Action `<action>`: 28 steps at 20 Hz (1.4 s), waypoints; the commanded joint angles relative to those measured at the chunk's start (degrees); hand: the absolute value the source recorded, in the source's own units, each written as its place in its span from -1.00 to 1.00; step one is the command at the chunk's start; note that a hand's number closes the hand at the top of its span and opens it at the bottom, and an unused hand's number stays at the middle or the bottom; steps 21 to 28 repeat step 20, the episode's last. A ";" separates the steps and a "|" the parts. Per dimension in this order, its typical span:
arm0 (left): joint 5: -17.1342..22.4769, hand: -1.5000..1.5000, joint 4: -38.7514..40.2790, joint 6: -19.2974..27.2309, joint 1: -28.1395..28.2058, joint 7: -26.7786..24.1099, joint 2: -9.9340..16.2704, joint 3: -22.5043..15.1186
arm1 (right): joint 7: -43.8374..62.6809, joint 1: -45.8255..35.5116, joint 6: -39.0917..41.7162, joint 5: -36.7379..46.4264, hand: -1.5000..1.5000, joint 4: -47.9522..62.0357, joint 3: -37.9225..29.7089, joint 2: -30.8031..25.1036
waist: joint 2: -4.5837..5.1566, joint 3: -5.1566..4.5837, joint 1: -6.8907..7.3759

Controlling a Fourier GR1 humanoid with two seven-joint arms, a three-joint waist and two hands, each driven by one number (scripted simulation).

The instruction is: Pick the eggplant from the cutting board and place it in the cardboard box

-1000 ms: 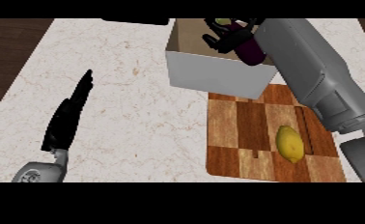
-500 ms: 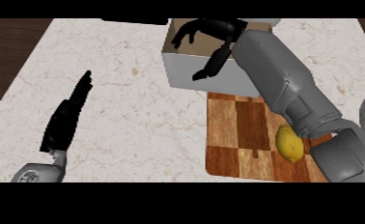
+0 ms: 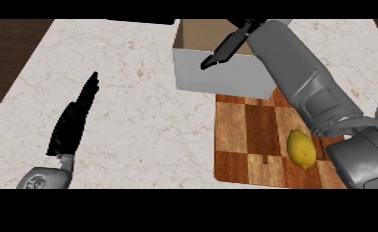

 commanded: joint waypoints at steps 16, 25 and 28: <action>0.19 0.00 -1.61 -1.86 -1.52 0.07 0.49 -0.45 | 10.50 -1.05 11.09 -14.42 -1.00 3.73 -14.88 -20.91 | 2.83 0.30 3.84; -0.44 0.00 -1.52 -1.11 -3.41 -0.22 0.04 -0.39 | 9.72 -0.16 14.65 -13.35 -1.00 1.99 -13.80 -23.28 | 3.63 0.46 3.88; -0.44 0.00 -1.52 -1.11 -3.41 -0.22 0.04 -0.39 | 9.72 -0.16 14.65 -13.35 -1.00 1.99 -13.80 -23.28 | 3.63 0.46 3.88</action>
